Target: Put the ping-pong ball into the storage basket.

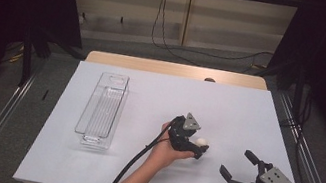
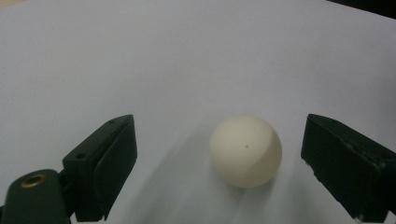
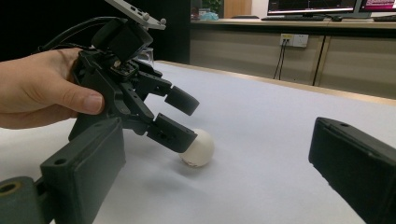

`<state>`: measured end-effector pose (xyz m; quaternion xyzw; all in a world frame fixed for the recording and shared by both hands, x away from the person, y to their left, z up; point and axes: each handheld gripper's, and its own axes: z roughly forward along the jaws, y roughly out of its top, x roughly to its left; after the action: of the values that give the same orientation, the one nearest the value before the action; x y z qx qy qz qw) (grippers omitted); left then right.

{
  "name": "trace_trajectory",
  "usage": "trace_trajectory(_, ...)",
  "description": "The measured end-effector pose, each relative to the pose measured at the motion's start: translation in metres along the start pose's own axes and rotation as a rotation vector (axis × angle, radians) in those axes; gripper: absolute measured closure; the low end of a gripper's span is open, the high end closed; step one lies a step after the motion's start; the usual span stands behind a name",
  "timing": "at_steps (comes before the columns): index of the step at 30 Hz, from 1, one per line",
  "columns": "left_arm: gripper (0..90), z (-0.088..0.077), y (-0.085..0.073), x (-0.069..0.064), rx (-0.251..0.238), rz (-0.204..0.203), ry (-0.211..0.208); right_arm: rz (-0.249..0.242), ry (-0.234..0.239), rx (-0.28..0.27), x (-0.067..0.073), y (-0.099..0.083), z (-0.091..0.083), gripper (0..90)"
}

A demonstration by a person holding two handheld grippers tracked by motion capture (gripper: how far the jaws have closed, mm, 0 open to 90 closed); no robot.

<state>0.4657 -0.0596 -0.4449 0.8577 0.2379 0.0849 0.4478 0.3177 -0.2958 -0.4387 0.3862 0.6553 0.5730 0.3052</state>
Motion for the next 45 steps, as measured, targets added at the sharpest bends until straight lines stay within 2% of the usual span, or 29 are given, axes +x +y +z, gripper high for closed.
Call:
trace_trajectory(1, 13.2, 0.0, 0.0, -0.001, 0.011, -0.001, 0.009, 0.006, -0.005, -0.003, 0.0, 0.0, 0.0, 3.0)
trace_trajectory(4, 16.1, 0.002, -0.001, -0.001, 0.02, 0.008, 0.0, -0.001, -0.003, -0.001, 0.0, 0.0, 0.0, 3.1)
trace_trajectory(5, 16.5, 0.002, -0.001, 0.0, 0.03, 0.024, -0.006, 0.002, -0.004, -0.002, 0.0, 0.0, 0.0, 3.1)
trace_trajectory(9, 18.8, 0.005, -0.002, 0.0, 0.034, 0.021, -0.008, 0.005, -0.009, -0.002, 0.0, 0.0, 0.0, 3.1)
trace_trajectory(19, 27.3, 0.011, -0.002, -0.001, 0.053, 0.019, -0.051, -0.002, -0.003, 0.0, 0.0, 0.0, 0.0, 3.2)
trace_trajectory(21, 29.3, 0.012, -0.002, -0.001, 0.08, 0.032, -0.05, -0.002, -0.005, 0.002, 0.0, 0.0, 0.0, 3.2)
trace_trajectory(23, 31.2, 0.015, -0.003, -0.001, 0.075, 0.032, -0.053, 0.003, -0.007, -0.001, 0.0, 0.0, 0.0, 3.2)
trace_trajectory(24, 32.2, 0.015, -0.003, -0.001, 0.1, 0.036, -0.049, 0.002, -0.006, 0.002, 0.0, 0.0, 0.0, 3.2)
trace_trajectory(25, 33.3, 0.017, -0.004, -0.001, 0.084, 0.025, -0.061, 0.001, -0.005, 0.002, 0.0, 0.0, 0.0, 3.2)
trace_trajectory(26, 33.7, 0.017, -0.004, 0.0, 0.099, 0.041, -0.062, 0.004, -0.006, 0.001, 0.0, 0.0, 0.0, 3.2)
trace_trajectory(28, 35.0, 0.018, -0.005, -0.001, 0.1, 0.035, -0.06, 0.005, -0.007, 0.002, 0.0, 0.0, 0.0, 3.2)
trace_trajectory(30, 37.5, 0.017, -0.003, 0.0, 0.12, 0.058, -0.061, 0.006, -0.007, 0.002, 0.0, 0.0, 0.0, 3.2)
trace_trajectory(31, 38.1, 0.018, -0.003, 0.0, 0.11, 0.044, -0.064, 0.003, -0.005, 0.004, -0.001, 0.0, 0.0, 3.2)
trace_trajectory(33, 39.8, 0.018, -0.002, -0.001, 0.112, 0.047, -0.063, 0.008, -0.007, 0.002, 0.0, 0.0, 0.0, 3.2)
trace_trajectory(34, 40.3, 0.019, -0.002, -0.001, 0.098, 0.051, -0.069, 0.004, -0.006, 0.001, 0.0, 0.0, 0.0, 3.2)
trace_trajectory(35, 41.5, 0.019, -0.001, 0.0, 0.108, 0.067, -0.079, 0.008, -0.006, 0.004, 0.0, 0.0, 0.0, 3.2)
trace_trajectory(36, 42.7, 0.02, 0.0, -0.002, 0.11, 0.062, -0.068, 0.006, -0.007, 0.002, 0.0, 0.0, 0.0, 3.2)
trace_trajectory(38, 43.8, 0.022, -0.001, -0.003, 0.101, 0.053, -0.08, 0.002, -0.005, 0.003, 0.0, 0.0, 0.0, 3.3)
trace_trajectory(39, 44.4, 0.021, 0.0, -0.003, 0.118, 0.068, -0.072, 0.001, -0.005, 0.003, 0.0, 0.0, 0.0, 3.2)
trace_trajectory(41, 49.2, 0.022, -0.001, -0.003, 0.097, 0.058, -0.084, 0.003, -0.005, 0.001, 0.0, 0.0, 0.0, 3.2)
trace_trajectory(45, 51.0, 0.02, -0.001, -0.002, 0.111, 0.062, -0.091, 0.004, -0.004, 0.002, -0.001, 0.0, 0.0, 3.3)
